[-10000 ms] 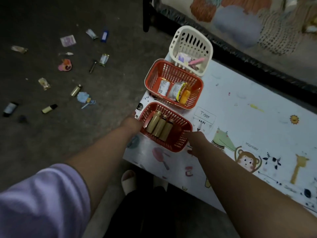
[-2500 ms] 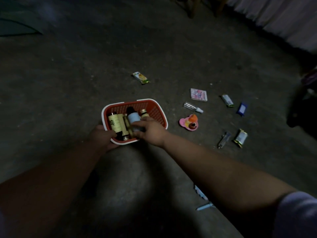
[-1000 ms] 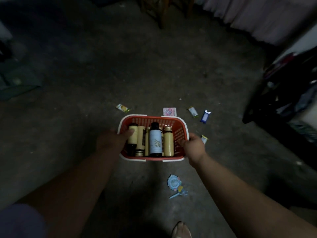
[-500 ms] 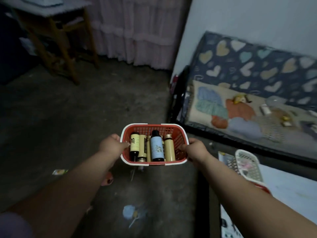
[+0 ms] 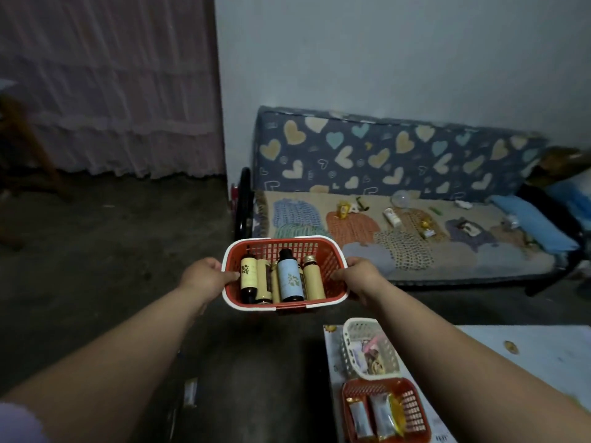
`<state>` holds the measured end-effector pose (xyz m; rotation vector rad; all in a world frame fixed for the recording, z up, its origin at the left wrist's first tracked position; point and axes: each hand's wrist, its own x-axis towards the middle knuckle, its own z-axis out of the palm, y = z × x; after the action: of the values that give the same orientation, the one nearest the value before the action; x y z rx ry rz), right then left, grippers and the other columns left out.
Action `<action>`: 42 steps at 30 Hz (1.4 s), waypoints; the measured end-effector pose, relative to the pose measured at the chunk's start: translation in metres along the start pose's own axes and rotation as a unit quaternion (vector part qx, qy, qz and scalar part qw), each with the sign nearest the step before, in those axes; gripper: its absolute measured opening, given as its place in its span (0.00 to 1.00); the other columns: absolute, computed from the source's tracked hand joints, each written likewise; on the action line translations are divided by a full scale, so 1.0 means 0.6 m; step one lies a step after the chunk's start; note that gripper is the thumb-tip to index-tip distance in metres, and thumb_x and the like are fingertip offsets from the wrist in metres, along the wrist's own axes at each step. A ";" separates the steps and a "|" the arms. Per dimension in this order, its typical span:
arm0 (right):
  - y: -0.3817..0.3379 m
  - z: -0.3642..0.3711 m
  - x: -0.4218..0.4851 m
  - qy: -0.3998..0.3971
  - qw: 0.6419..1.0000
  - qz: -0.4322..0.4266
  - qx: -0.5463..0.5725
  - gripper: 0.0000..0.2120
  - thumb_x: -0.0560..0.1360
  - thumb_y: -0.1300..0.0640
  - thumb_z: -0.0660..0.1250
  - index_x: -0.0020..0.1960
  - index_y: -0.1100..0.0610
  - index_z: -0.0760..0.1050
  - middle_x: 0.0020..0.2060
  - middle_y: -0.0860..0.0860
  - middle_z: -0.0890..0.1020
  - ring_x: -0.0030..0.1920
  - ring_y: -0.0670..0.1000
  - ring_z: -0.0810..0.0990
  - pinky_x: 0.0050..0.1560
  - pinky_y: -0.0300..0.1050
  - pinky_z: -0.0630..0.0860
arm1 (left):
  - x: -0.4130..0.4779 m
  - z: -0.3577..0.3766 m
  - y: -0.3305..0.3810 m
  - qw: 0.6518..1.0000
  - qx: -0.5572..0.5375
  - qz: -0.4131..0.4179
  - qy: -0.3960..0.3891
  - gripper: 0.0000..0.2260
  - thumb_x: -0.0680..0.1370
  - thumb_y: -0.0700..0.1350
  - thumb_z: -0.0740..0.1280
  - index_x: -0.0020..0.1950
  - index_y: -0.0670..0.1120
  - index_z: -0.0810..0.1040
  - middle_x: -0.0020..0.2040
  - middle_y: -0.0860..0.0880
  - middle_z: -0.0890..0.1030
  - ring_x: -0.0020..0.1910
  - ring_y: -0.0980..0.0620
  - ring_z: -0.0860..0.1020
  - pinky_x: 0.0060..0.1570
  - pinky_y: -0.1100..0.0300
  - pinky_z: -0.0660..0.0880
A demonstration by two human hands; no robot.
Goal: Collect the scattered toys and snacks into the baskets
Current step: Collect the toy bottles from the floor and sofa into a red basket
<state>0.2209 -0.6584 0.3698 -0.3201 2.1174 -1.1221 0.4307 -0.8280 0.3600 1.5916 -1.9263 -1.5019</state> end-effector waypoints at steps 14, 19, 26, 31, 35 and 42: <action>-0.159 -0.127 0.339 0.146 0.986 0.078 0.026 0.11 0.73 0.66 0.68 0.55 0.62 0.78 0.46 0.60 0.83 0.43 0.59 0.84 0.42 0.53 0.83 | 0.417 0.149 0.315 0.978 0.090 0.105 -0.158 0.11 0.69 0.43 0.76 0.35 0.43 0.74 0.37 0.44 0.81 0.36 0.47 0.78 0.35 0.61 0.72; -0.180 -0.180 0.419 0.152 0.981 0.106 0.053 0.06 0.74 0.67 0.65 0.48 0.60 0.78 0.44 0.60 0.83 0.44 0.60 0.84 0.41 0.51 0.82 | 0.521 0.223 0.414 0.963 0.145 0.121 -0.195 0.11 0.69 0.43 0.76 0.34 0.42 0.75 0.39 0.41 0.82 0.38 0.45 0.80 0.42 0.56 0.75; -0.169 -0.303 0.538 0.180 0.968 0.160 0.073 0.06 0.72 0.65 0.68 0.49 0.63 0.77 0.39 0.58 0.82 0.35 0.53 0.81 0.34 0.45 0.79 | 0.604 0.381 0.522 0.937 0.205 0.143 -0.246 0.11 0.68 0.45 0.75 0.36 0.43 0.74 0.37 0.44 0.79 0.36 0.47 0.75 0.34 0.59 0.68; -0.164 -0.391 0.621 0.197 0.963 0.173 0.057 0.06 0.72 0.63 0.69 0.48 0.62 0.78 0.39 0.56 0.82 0.41 0.56 0.83 0.47 0.51 0.82 | 0.666 0.493 0.593 0.915 0.248 0.161 -0.276 0.11 0.69 0.46 0.74 0.45 0.41 0.79 0.44 0.44 0.82 0.46 0.44 0.81 0.53 0.50 0.78; -0.165 -0.446 0.677 0.200 0.963 0.177 0.038 0.06 0.73 0.61 0.69 0.49 0.61 0.76 0.43 0.57 0.82 0.42 0.55 0.82 0.50 0.52 0.81 | 0.694 0.568 0.625 0.913 0.210 0.108 -0.332 0.10 0.75 0.40 0.68 0.55 0.39 0.79 0.48 0.41 0.82 0.48 0.42 0.82 0.50 0.45 0.79; -0.156 -0.486 0.780 0.227 0.955 0.180 0.065 0.05 0.76 0.62 0.65 0.51 0.60 0.75 0.42 0.54 0.79 0.37 0.49 0.79 0.31 0.36 0.75 | 0.751 0.659 0.664 0.915 0.131 0.065 -0.376 0.13 0.78 0.33 0.59 0.59 0.45 0.75 0.49 0.41 0.80 0.47 0.42 0.81 0.43 0.47 0.81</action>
<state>-0.3258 -0.7708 0.3319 0.4132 2.3459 -1.1836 -0.2587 -1.0285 0.3150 0.9839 -2.6578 -2.0653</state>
